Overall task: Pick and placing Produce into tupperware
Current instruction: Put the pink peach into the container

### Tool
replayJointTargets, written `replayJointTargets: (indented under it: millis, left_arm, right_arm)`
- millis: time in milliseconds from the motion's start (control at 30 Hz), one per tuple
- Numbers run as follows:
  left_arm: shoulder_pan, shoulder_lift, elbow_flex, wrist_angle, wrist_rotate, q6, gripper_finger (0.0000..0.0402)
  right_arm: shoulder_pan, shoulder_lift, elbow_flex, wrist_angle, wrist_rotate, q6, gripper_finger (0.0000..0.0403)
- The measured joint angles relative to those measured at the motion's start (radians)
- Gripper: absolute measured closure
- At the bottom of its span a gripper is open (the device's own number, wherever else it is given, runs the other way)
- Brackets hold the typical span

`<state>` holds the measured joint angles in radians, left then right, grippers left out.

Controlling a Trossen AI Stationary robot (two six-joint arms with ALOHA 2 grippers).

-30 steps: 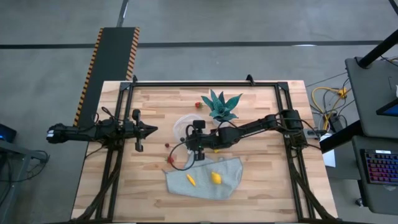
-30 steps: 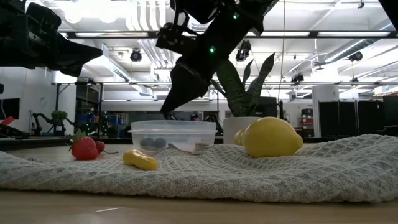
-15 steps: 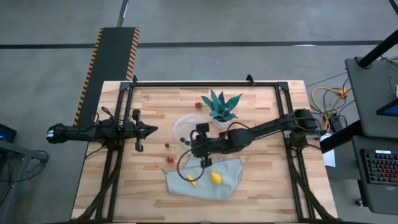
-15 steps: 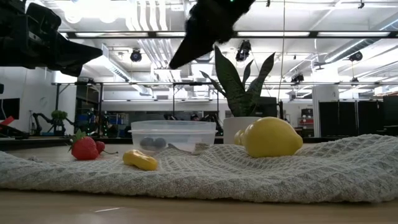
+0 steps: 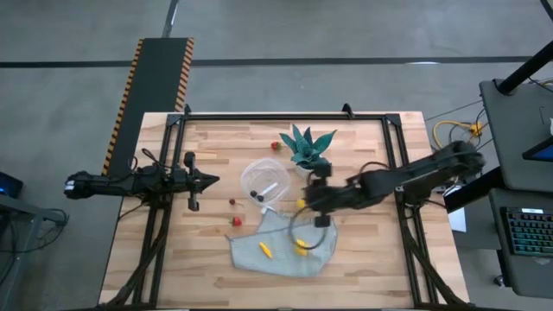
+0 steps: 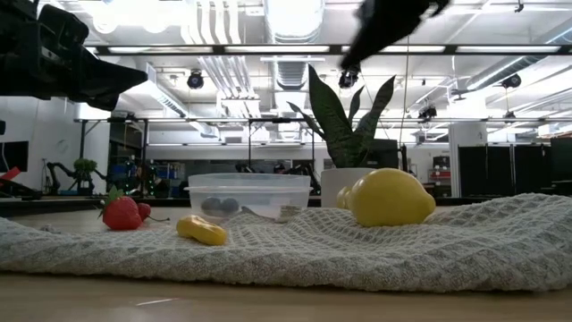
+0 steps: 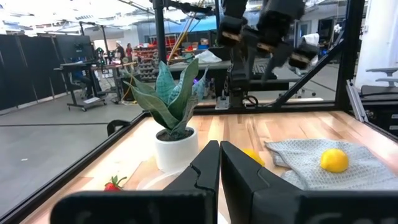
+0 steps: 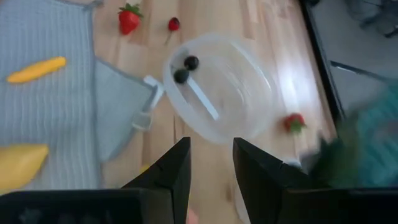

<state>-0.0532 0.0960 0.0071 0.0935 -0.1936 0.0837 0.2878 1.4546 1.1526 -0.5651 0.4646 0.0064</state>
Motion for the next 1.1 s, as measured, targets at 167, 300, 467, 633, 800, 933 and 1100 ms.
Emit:
replayJointTargets:
  millis: [167, 300, 467, 633, 800, 933, 1100]
  left_arm:
    - [0.0, 0.009, 0.0, 0.0, 0.0, 0.0, 0.0402]
    - [0.0, 0.011, 0.0, 0.001, 0.0, 0.0, 0.0402]
    - [0.001, 0.011, 0.0, 0.002, -0.001, 0.0, 0.0402]
    - [0.001, 0.013, 0.0, 0.002, -0.001, 0.0, 0.0402]
    - [0.001, 0.014, 0.0, 0.003, -0.001, 0.0, 0.0402]
    - [0.001, 0.018, 0.0, 0.003, -0.001, 0.0, 0.0402]
    - [0.001, 0.018, 0.0, 0.003, -0.001, 0.0, 0.0402]
  right_arm:
    - [0.03, -0.208, -0.206, 0.099, 0.008, 0.049, 0.0291]
    - [0.036, -0.354, -0.373, 0.218, 0.008, 0.085, 0.0291]
    - [0.035, -0.483, -0.573, 0.356, 0.008, 0.149, 0.0291]
    - [0.035, -0.527, -0.751, 0.509, 0.008, 0.17, 0.0283]
    - [0.035, -0.512, -0.845, 0.626, -0.02, 0.209, 0.0235]
    - [0.032, -0.482, -0.875, 0.677, -0.022, 0.23, 0.0186]
    - [0.009, -0.394, -0.889, 0.753, -0.019, 0.231, 0.0156]
